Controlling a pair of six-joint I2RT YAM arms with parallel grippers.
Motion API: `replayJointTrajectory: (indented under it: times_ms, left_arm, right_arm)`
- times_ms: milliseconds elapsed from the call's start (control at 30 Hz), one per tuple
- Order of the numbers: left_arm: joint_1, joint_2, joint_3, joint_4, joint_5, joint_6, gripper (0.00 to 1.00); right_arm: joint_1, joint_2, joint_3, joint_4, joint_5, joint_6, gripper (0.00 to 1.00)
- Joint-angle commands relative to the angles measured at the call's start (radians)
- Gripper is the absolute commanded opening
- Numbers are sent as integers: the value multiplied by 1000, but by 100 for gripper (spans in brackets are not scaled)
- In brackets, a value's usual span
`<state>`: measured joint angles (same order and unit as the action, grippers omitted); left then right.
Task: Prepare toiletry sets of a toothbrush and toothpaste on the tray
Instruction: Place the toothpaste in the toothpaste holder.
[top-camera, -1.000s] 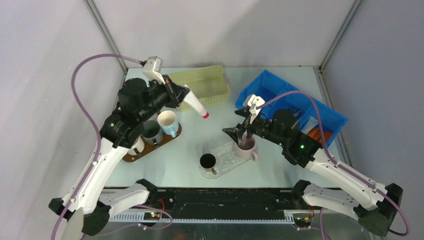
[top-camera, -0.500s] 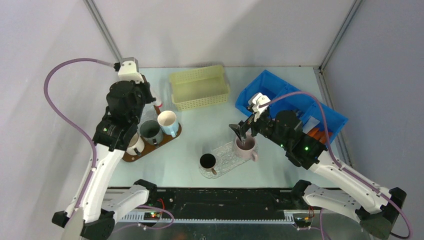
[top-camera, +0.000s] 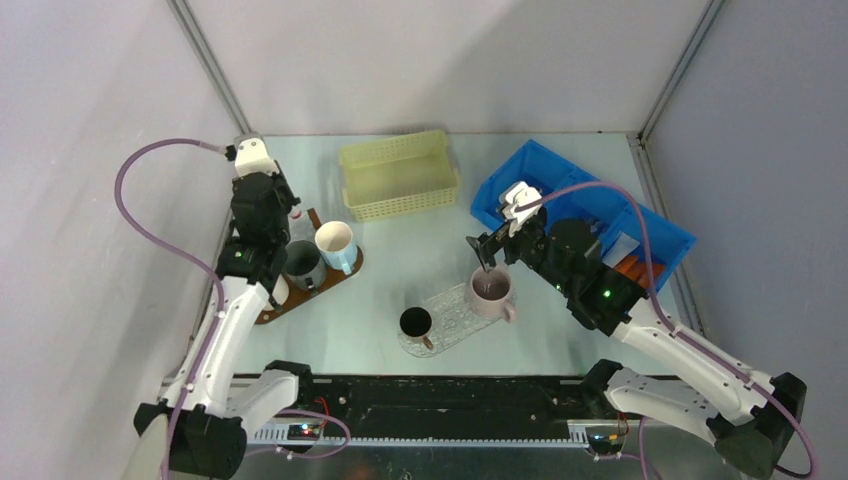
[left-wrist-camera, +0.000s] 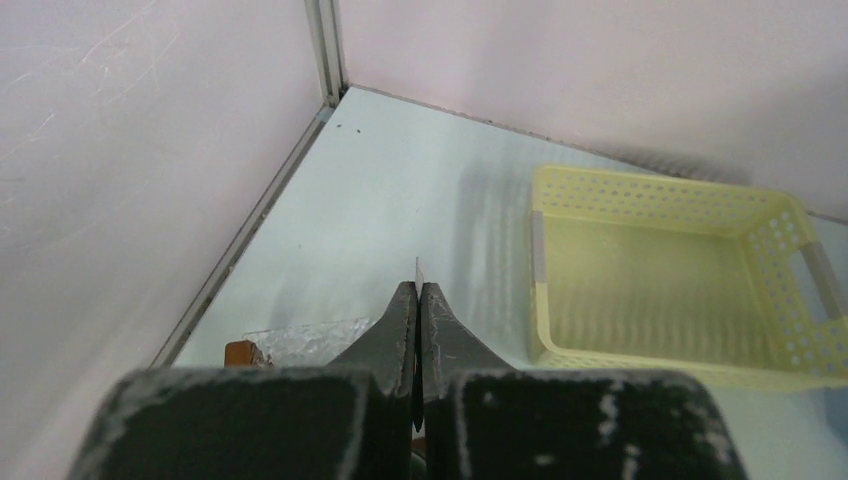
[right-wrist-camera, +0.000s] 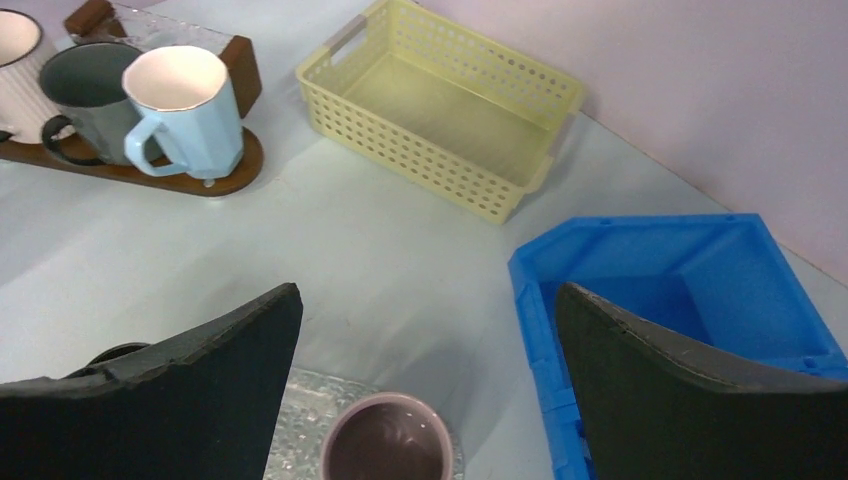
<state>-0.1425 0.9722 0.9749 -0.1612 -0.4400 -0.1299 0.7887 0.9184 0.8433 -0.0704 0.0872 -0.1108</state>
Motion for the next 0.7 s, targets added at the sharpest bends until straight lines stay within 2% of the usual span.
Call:
replayJointTrajectory:
  times_ms: [0, 367, 667]
  left_arm:
    - [36, 33, -25, 228, -6, 5, 0]
    - [60, 90, -138, 371, 24, -2, 0]
    - [60, 102, -194, 401, -3, -8, 0]
  right_arm:
    - [-29, 30, -6, 105, 29, -35, 100]
    - [-148, 64, -5, 115, -18, -6, 99]
    - [-242, 48, -6, 84, -71, 5, 99]
